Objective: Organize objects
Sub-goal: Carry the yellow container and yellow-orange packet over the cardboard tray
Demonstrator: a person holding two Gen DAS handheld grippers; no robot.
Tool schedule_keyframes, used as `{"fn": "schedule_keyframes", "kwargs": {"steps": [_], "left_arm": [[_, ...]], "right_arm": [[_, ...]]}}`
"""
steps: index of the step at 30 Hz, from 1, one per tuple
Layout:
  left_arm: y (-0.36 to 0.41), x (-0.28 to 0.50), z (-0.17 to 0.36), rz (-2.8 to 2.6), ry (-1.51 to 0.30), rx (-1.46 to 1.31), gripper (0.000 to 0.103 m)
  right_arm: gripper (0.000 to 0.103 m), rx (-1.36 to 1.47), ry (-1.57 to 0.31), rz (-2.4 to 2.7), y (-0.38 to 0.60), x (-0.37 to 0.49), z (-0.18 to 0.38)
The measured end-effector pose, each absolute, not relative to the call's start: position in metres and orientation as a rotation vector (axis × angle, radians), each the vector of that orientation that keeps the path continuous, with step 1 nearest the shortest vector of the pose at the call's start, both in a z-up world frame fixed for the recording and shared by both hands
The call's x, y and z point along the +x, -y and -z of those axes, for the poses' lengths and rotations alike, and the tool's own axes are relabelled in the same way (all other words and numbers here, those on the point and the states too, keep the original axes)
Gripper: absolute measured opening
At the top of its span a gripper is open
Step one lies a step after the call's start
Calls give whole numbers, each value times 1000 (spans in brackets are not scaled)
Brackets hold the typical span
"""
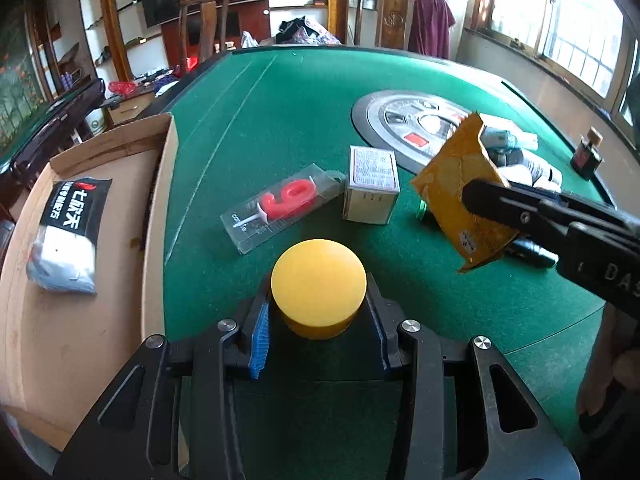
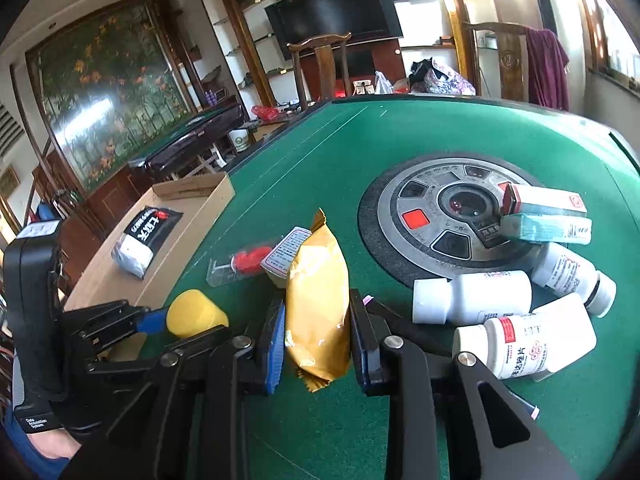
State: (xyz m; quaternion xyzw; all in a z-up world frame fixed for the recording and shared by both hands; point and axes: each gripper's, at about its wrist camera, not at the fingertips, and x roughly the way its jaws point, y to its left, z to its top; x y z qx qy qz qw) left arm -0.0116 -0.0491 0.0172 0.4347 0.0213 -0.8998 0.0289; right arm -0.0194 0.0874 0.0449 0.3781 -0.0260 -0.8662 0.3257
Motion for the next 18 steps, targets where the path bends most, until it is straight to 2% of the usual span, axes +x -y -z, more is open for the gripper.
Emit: {"fn": "schedule_keyframes", "kwargs": {"steps": [8,18], "left_arm": [[52,-4,-34,2829,-87,1285,40],[94,12,-49,2884,-179,1219,40]], "right_arm": [[28,989,73,2263,-86,-16,-45],[28,956,80,2298,-74,-10,-53]]}}
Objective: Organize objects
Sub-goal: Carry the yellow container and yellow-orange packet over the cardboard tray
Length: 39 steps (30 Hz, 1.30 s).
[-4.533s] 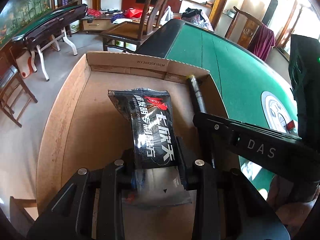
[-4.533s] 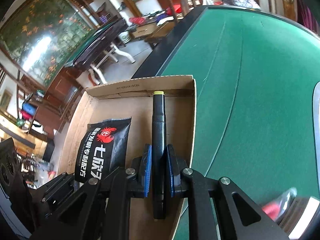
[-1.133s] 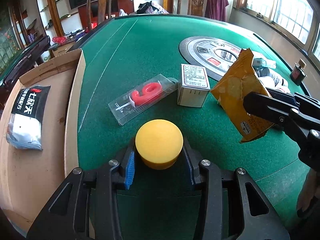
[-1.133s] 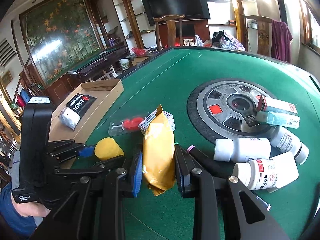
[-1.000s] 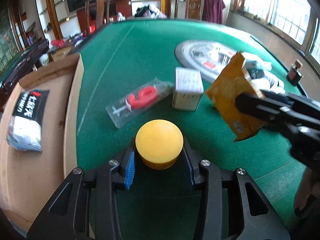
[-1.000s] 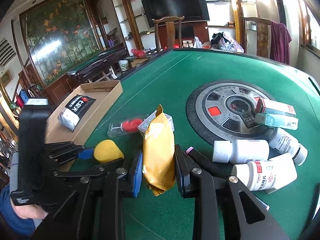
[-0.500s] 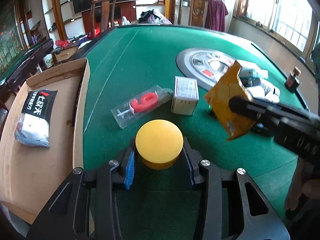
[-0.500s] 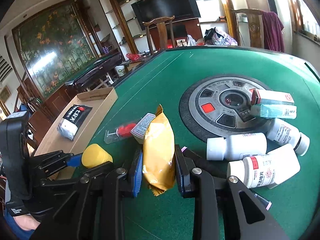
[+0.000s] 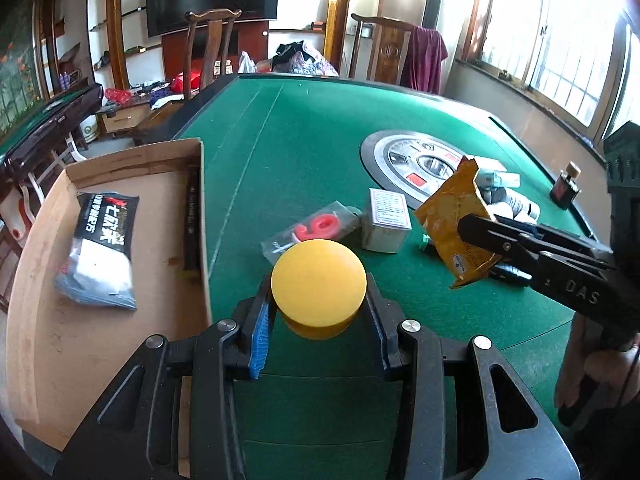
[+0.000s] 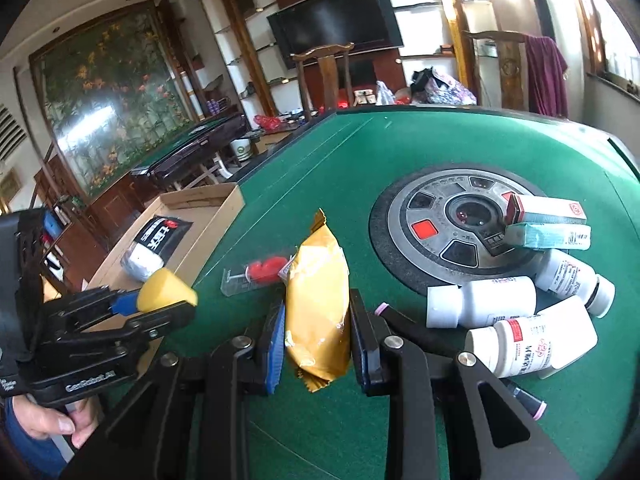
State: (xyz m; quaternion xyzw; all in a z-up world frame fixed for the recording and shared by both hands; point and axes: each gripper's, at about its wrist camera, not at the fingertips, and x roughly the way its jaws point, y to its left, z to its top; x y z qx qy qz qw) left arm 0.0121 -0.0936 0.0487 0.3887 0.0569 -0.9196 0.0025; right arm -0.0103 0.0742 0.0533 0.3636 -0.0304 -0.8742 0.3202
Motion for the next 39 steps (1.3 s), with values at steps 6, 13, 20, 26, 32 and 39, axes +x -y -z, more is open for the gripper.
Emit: {"fn": "schedule_keyframes", "kwargs": {"steps": [6,13,20,26,32,39], "left_arm": [[111,18,-52,2898,-239,1190,40],[126,26,-64,2902,-268,1137,40],[154,39,-77,2879,-295,1075,40],[183,48,-83,2841,-313,1030,40],[207,55,-80,2793,-333,1022,40],[241,65,-69,2737,-381,1030,40]], "right_arm": [[28,956,114,2284,-51,-7,-54],[28,929,128,2251,-29,1,-62],[28,931,130,2181,-1,9,-66],[28,923,118,2137,24,14,-70],[28,935,97,2096,48,18,-71],[28,935,66,2052,82,27,-73]]}}
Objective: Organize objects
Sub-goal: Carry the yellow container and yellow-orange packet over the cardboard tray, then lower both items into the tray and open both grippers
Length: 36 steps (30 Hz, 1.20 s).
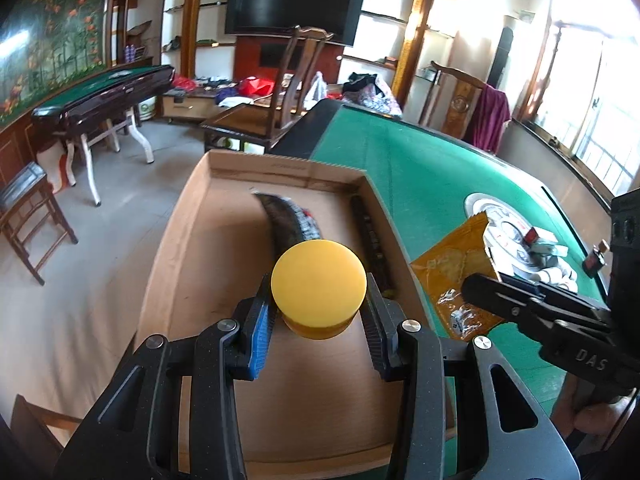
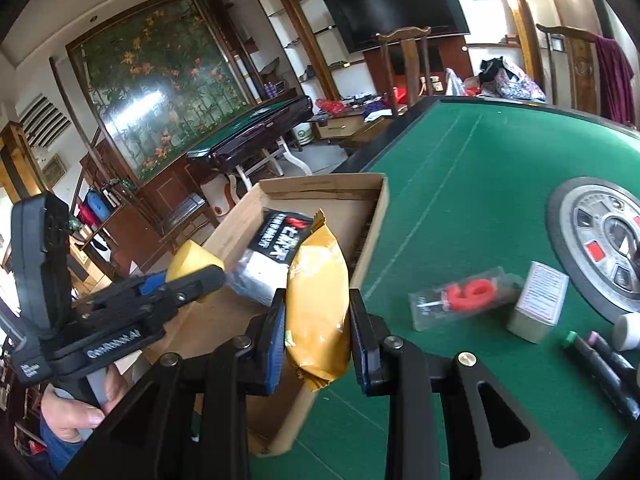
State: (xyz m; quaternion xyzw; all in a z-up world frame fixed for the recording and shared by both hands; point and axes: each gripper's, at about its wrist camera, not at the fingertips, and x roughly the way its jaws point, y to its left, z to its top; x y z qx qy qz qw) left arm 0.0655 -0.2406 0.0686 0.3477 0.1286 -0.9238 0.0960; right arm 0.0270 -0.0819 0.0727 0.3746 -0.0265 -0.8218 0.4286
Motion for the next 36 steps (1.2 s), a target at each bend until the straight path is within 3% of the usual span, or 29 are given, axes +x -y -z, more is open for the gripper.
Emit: {"fn": "schedule_keyframes", "kwargs": {"steps": [18,36], "left_arm": [[251,67,-32,2690,-408,1162,40],[253,66,-32,2651,-416,1209,42]], "right_arm": [[28,1010,-72,1997,135,44,-36],[29,986,-14,1980,120,45,-43]]}}
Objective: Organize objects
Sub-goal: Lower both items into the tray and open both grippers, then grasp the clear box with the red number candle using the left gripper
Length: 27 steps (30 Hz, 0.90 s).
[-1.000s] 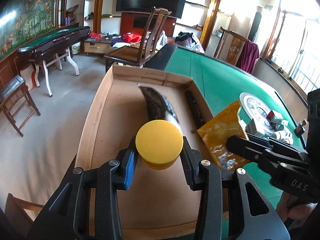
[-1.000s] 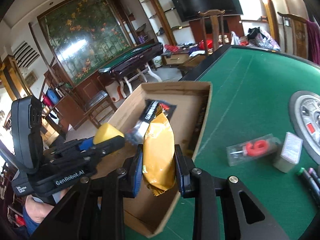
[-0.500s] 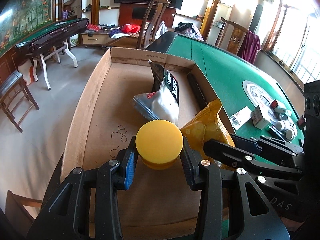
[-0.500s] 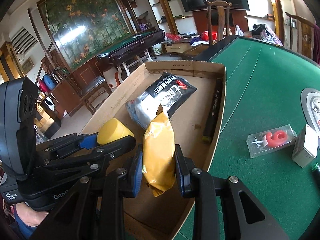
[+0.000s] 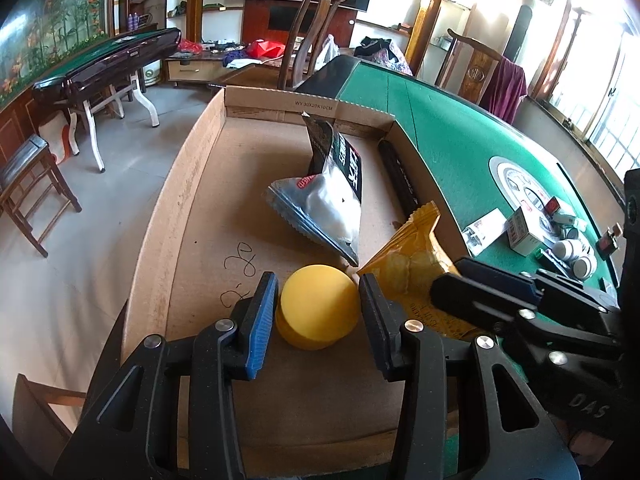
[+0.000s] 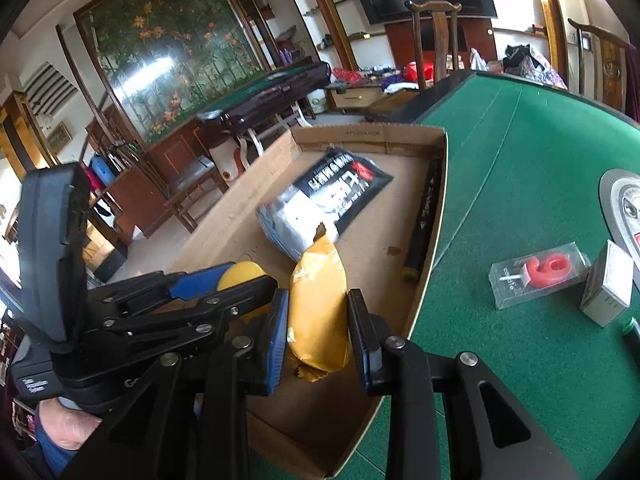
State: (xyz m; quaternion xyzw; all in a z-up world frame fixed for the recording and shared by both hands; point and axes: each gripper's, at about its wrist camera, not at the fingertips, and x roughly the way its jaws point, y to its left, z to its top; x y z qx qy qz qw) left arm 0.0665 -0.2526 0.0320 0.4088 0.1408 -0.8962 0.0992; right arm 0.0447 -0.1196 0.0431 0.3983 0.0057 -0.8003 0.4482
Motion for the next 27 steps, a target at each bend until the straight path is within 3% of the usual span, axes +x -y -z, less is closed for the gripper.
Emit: {"fn": "schedule_keyframes", "kwargs": {"steps": [16,27], "left_arm": [[235,77,-68,2679,-380,1105,42],[165,39,-73,2790,-225,1223,42]], "right_arm": [[29,1000,120,2023,36,20,-50],[29,1042,218,2135,-72,-12,-40]]}}
